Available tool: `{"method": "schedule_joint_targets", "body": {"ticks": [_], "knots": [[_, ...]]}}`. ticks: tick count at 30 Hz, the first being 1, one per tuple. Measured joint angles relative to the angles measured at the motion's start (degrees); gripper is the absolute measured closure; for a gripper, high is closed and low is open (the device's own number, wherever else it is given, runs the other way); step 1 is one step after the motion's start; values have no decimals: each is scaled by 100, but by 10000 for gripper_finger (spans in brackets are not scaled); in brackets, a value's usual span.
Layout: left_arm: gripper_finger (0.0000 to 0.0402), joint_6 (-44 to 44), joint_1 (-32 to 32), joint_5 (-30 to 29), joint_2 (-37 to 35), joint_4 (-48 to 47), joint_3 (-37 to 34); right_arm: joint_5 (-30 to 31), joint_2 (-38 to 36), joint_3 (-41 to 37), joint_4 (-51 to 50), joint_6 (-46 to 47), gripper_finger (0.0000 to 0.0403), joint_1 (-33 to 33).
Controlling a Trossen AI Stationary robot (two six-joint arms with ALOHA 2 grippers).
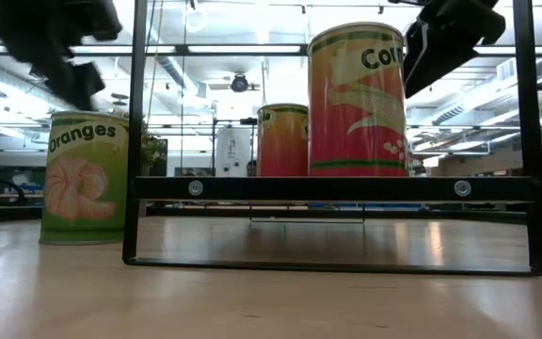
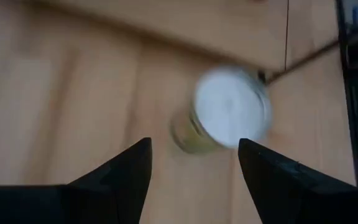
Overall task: Pick and place cans onto a shelf
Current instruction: Put the canned oranges on the shelf
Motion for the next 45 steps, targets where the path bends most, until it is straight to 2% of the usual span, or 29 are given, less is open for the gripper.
{"method": "schedule_joint_targets", "body": {"ticks": [5,10,14,20,25,28,35,39,43,45], "knots": [[157,-492,-745,44,675,71,0,0,0,0,3,-118,53,-1],[157,-676,-1179,26,1466,130,-2,-2,0,0,3,-162,53,-2],[157,-1420,-1367,-397,2022,455,-4,-7,0,0,-7,-173,53,-1],[157,-1247,-1359,-349,2468,482,-9,-4,0,0,-2,-318,53,-2],[153,-1323,-1402,-496,2554,993,-9,-7,0,0,10,-354,53,-1],[131,-1210,-1522,-497,2556,1216,-9,-10,0,0,43,-352,53,-2],[38,-1236,-1540,-615,2556,1273,-9,-40,0,0,140,-352,53,-2],[11,-1278,-1609,-1144,2556,1331,-9,-48,0,0,143,-352,53,-2],[10,-1268,-1854,-1947,2556,1379,-9,-48,2,0,152,-351,53,-2],[11,-1185,-1953,-2170,2556,1526,-9,-48,2,0,154,-336,53,-2]]}}
